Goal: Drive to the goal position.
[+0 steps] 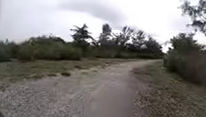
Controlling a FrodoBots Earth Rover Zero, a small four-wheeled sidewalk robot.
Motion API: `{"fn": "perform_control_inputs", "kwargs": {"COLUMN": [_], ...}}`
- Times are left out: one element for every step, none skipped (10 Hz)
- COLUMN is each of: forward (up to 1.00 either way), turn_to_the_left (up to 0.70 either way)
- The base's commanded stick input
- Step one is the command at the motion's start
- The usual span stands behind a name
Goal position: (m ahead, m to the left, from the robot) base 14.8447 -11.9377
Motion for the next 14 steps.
{"fn": "perform_control_inputs", "kwargs": {"forward": [0.70,0.70,0.70,0.70,0.70,0.70,0.70,0.70,0.70,0.70,0.70,0.70,0.70,0.70], "turn_to_the_left": [0.00,0.00,0.00,0.00,0.00,0.00,0.00,0.00,0.00,0.00,0.00,0.00,0.00,0.00]}}
